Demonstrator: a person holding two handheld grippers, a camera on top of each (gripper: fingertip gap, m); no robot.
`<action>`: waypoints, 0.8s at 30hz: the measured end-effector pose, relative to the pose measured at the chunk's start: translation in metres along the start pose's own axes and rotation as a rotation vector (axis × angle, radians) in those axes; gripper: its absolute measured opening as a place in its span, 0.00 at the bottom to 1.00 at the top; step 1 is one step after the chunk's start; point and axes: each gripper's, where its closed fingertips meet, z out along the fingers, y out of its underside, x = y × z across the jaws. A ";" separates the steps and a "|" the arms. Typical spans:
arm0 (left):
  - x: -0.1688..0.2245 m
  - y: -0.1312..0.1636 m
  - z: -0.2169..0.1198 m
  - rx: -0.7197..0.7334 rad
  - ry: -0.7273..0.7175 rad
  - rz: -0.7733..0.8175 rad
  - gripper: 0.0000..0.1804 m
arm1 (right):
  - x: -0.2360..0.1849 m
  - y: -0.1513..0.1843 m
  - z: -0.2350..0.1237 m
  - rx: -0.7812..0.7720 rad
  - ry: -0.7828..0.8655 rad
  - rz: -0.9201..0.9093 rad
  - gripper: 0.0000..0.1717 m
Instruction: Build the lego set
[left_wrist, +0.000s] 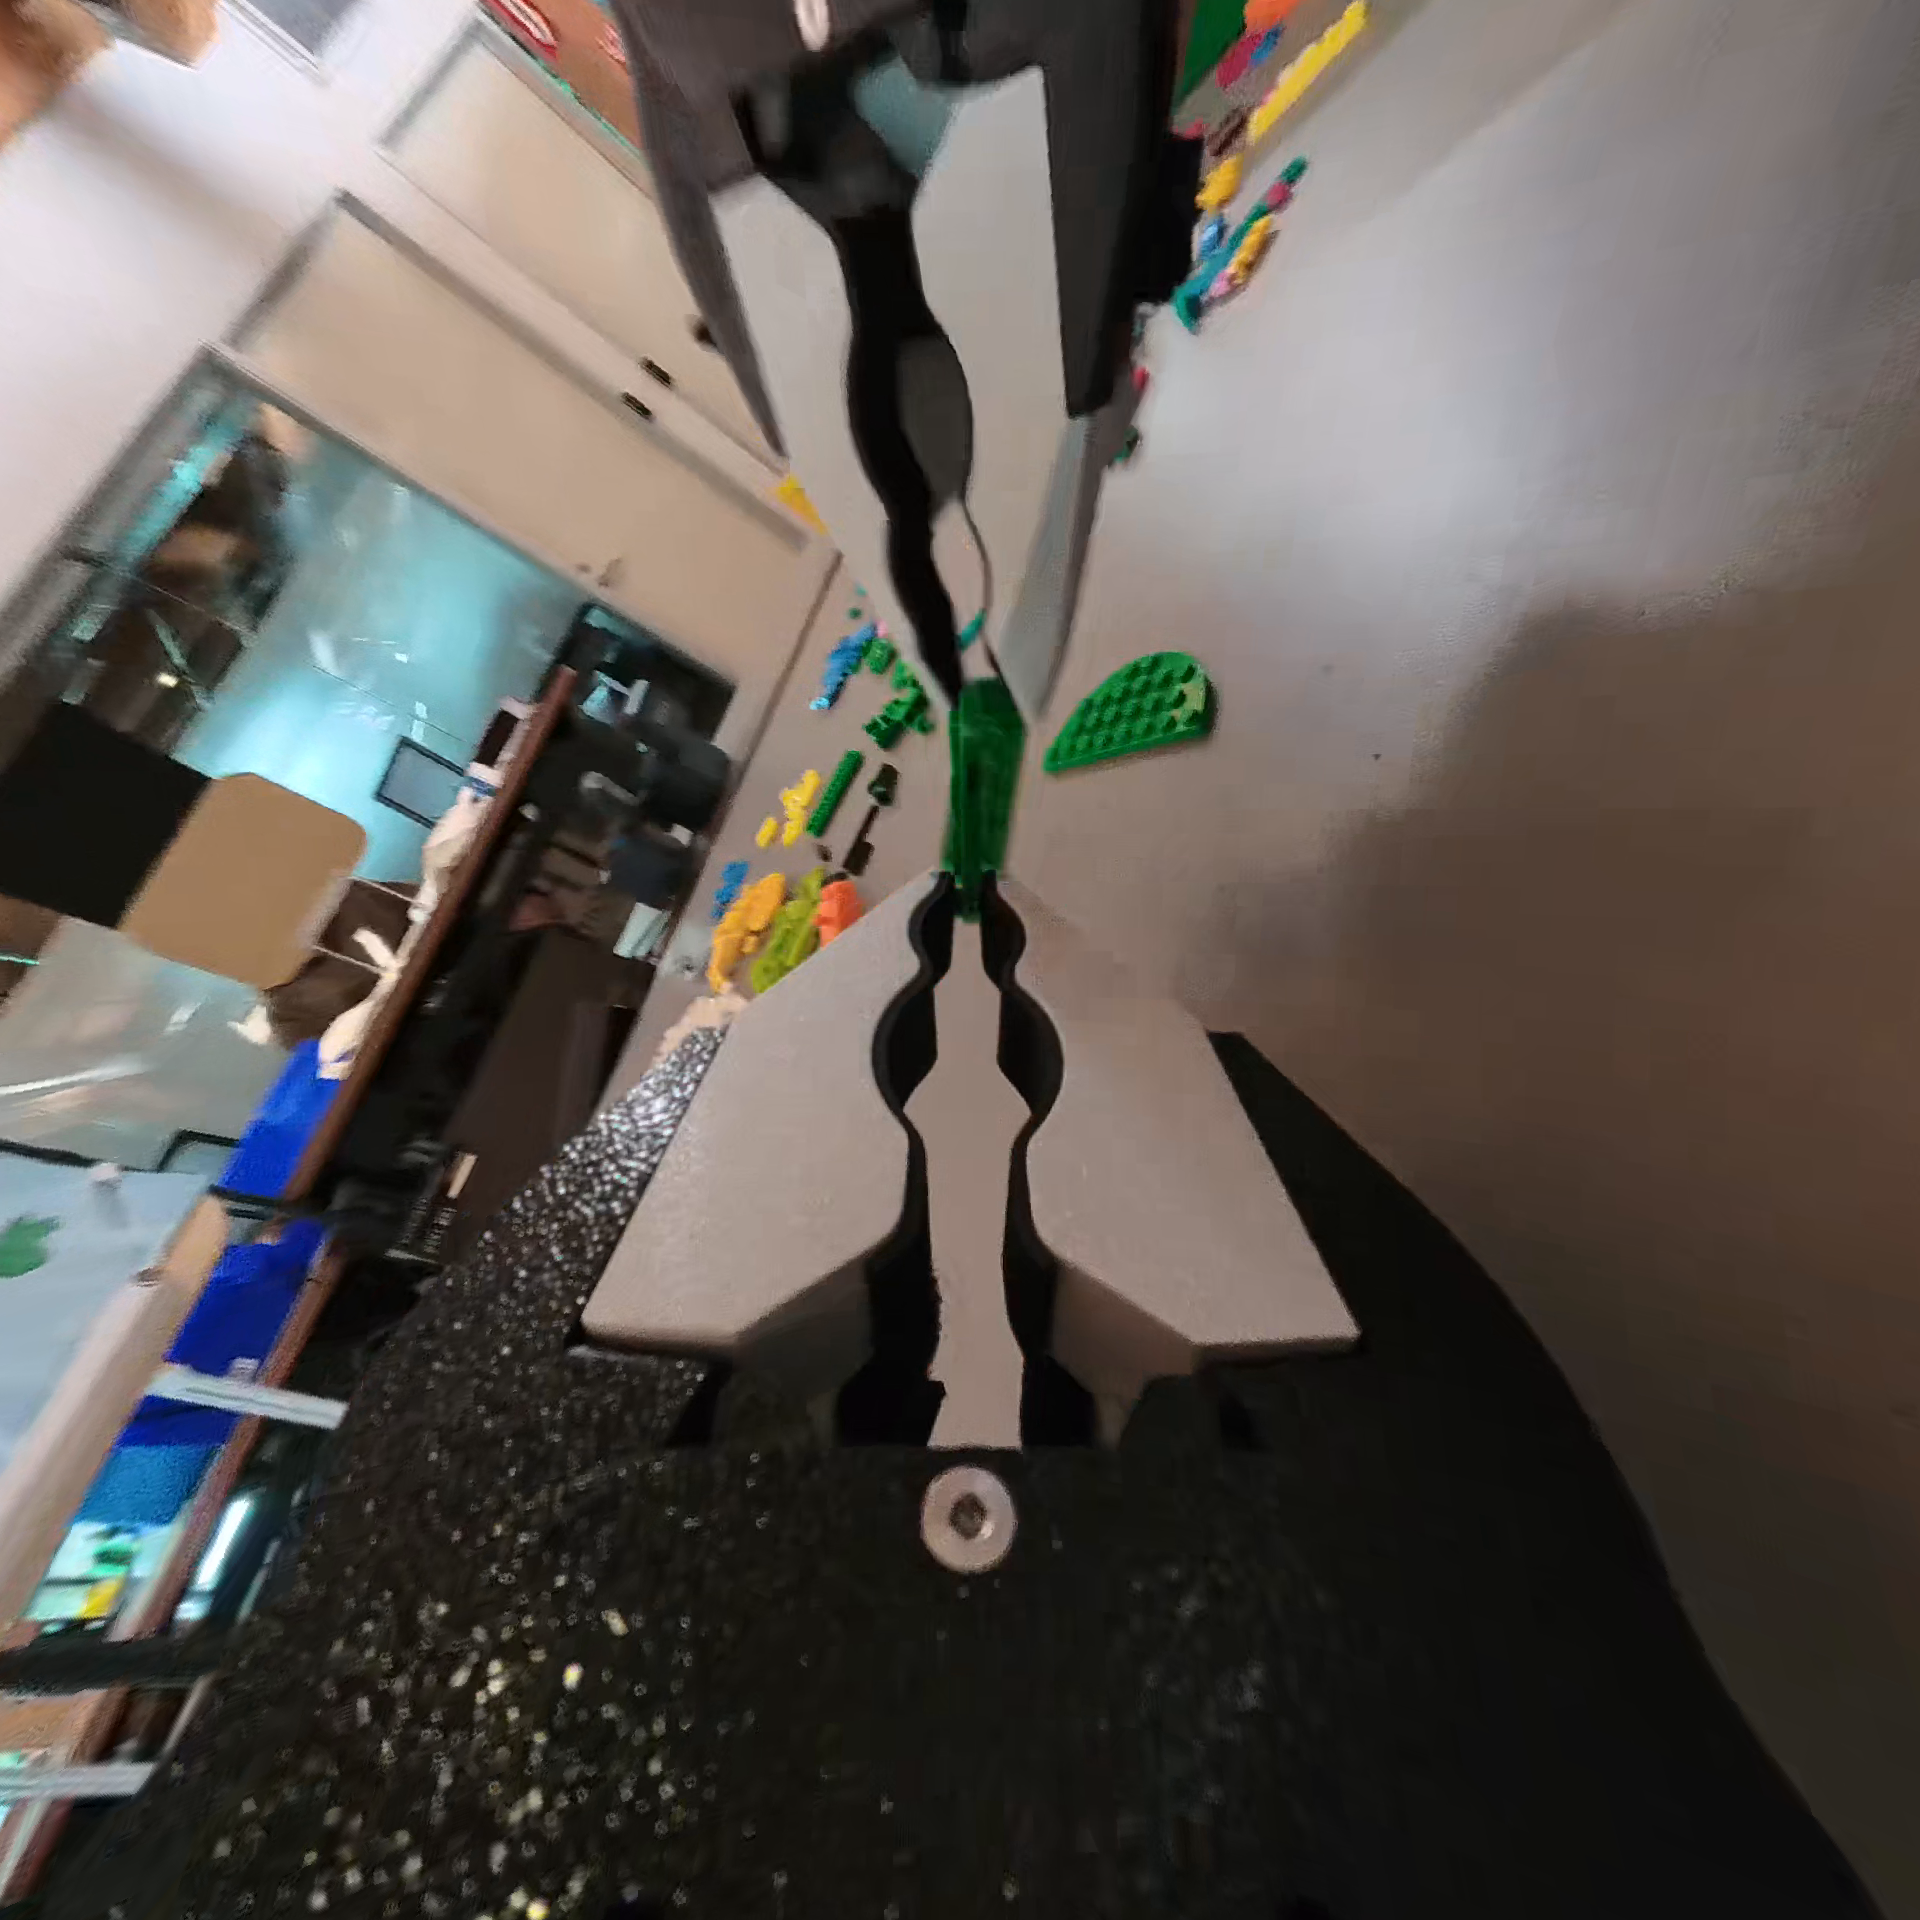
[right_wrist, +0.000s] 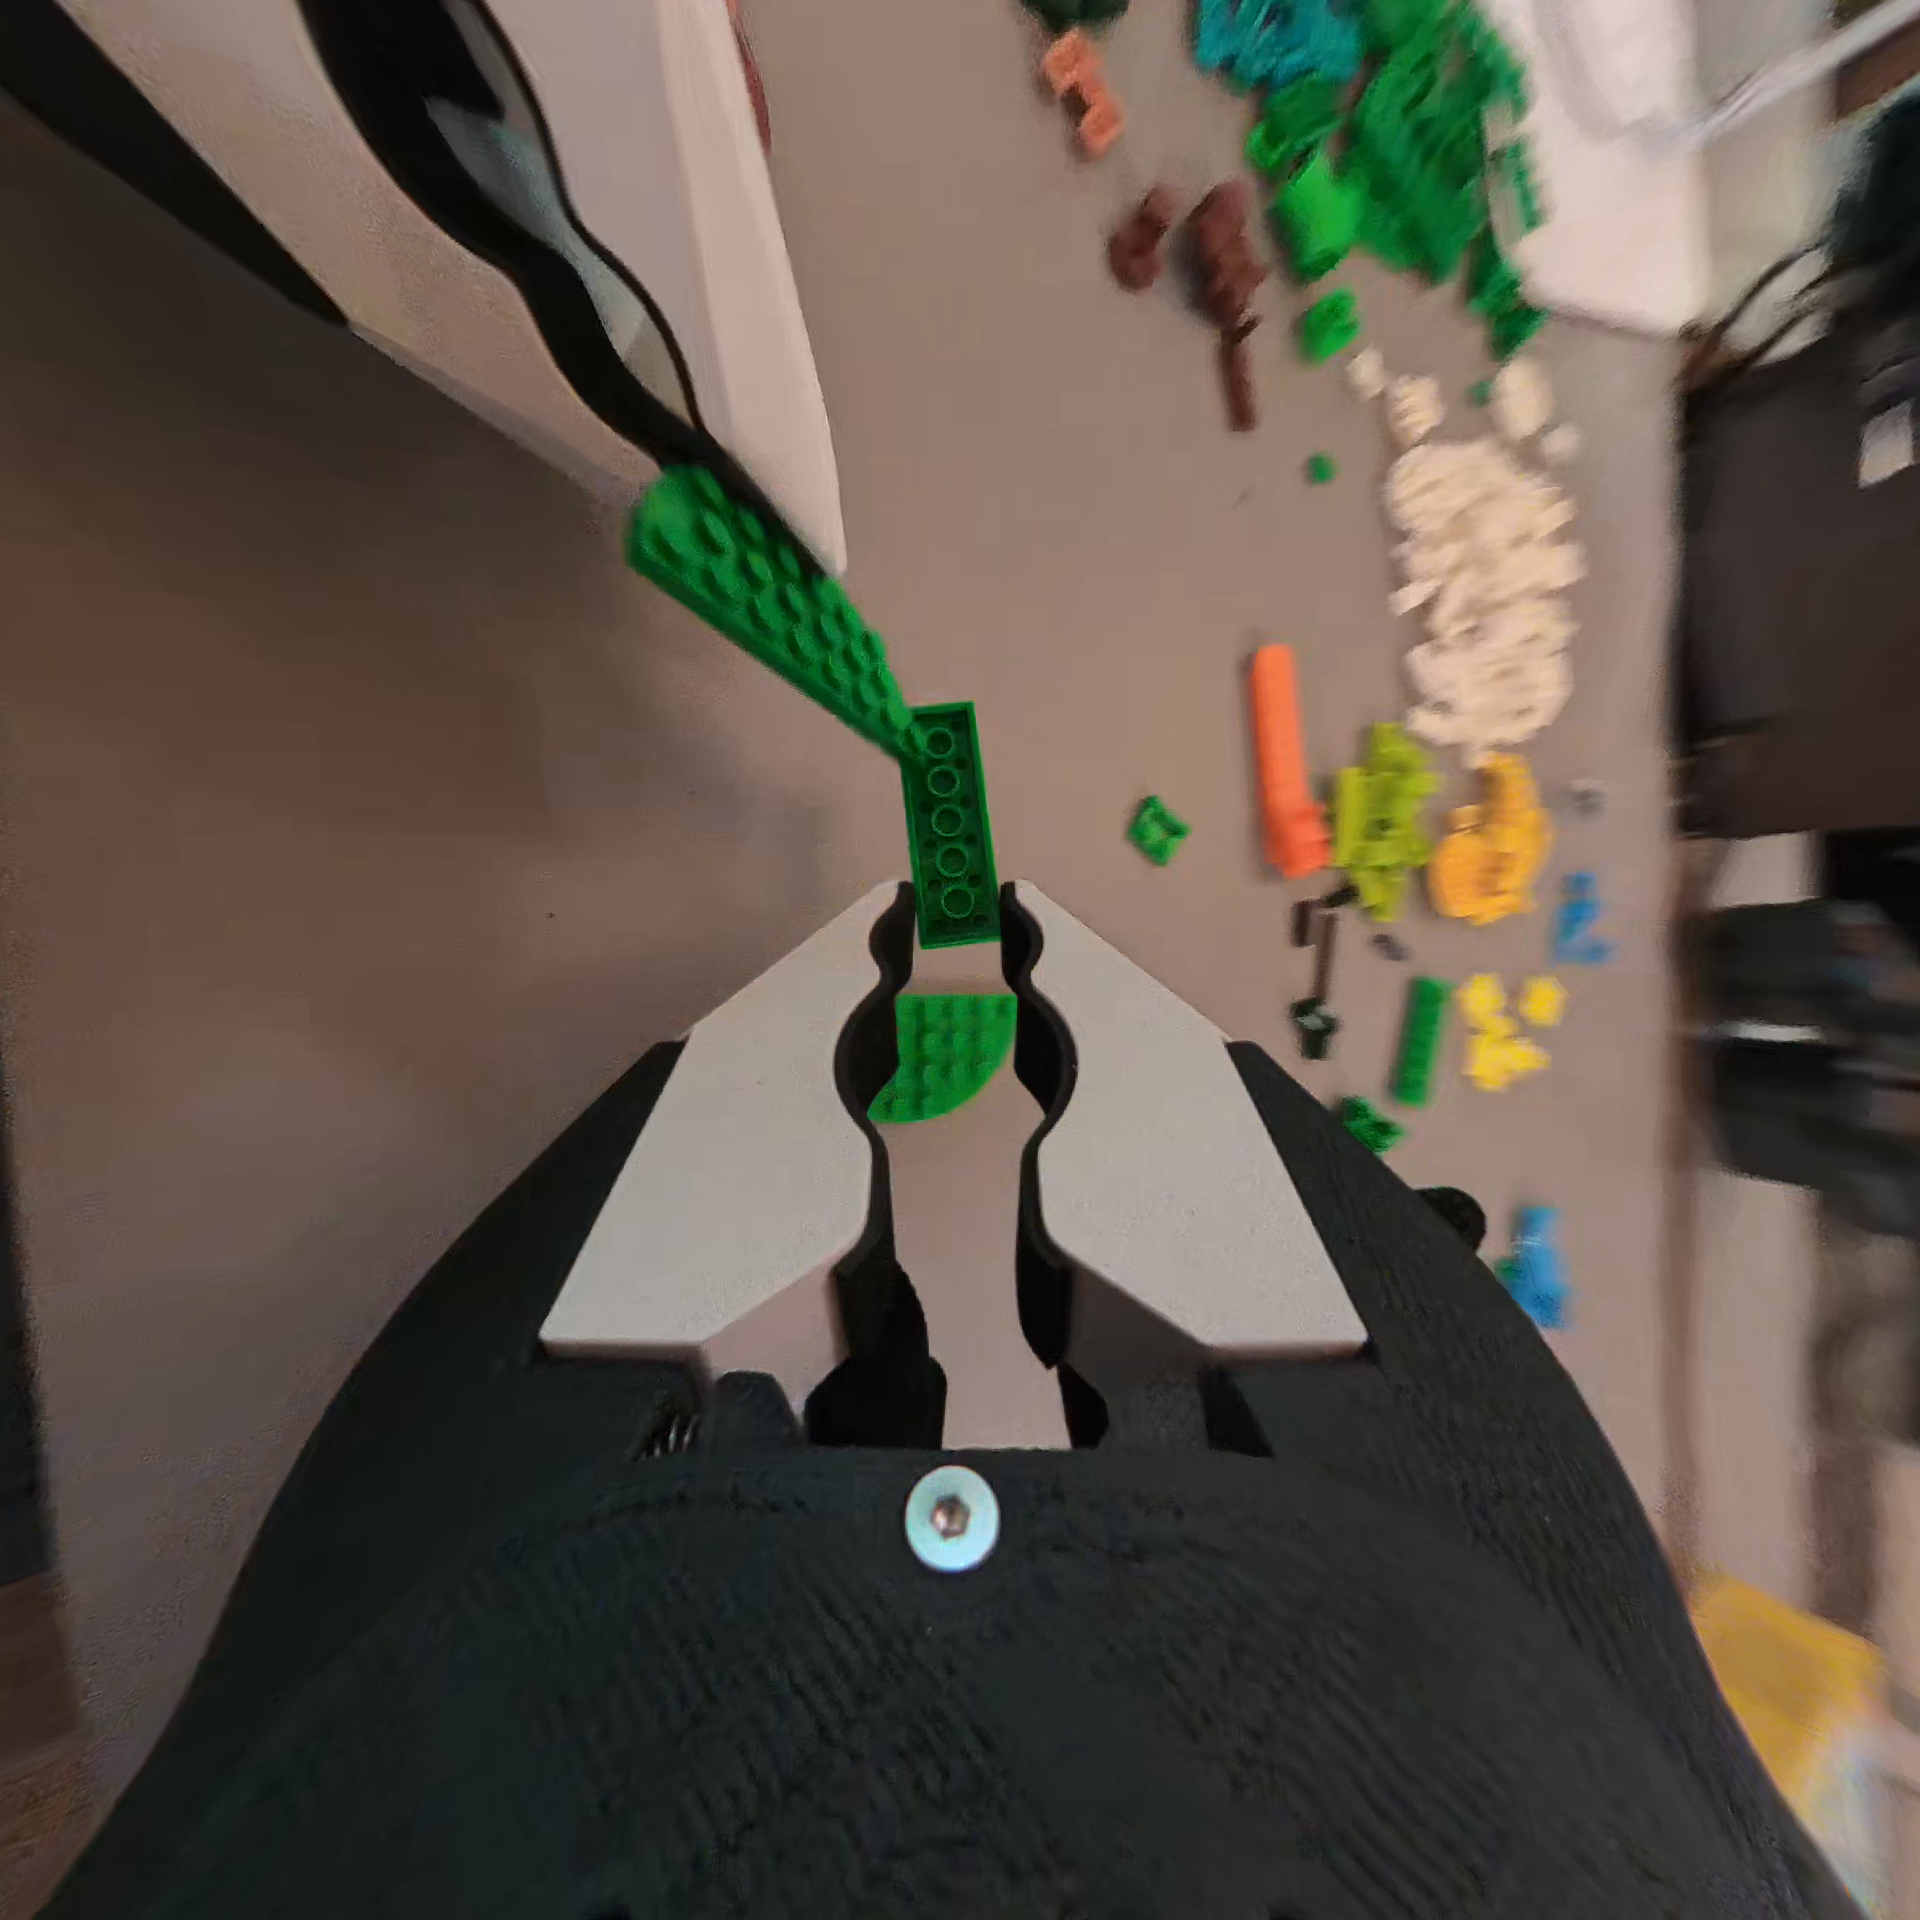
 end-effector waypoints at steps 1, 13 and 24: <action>0.002 0.000 0.002 -0.013 0.011 -0.012 0.01 | 0.001 -0.006 -0.005 0.016 0.045 -0.059 0.09; -0.040 0.033 -0.005 -0.197 -0.221 -0.076 0.01 | -0.004 0.009 -0.003 -0.298 0.138 -0.897 0.09; -0.071 0.066 -0.029 -0.273 -0.367 -0.020 0.01 | -0.052 -0.011 0.027 -0.261 -0.030 -1.073 0.01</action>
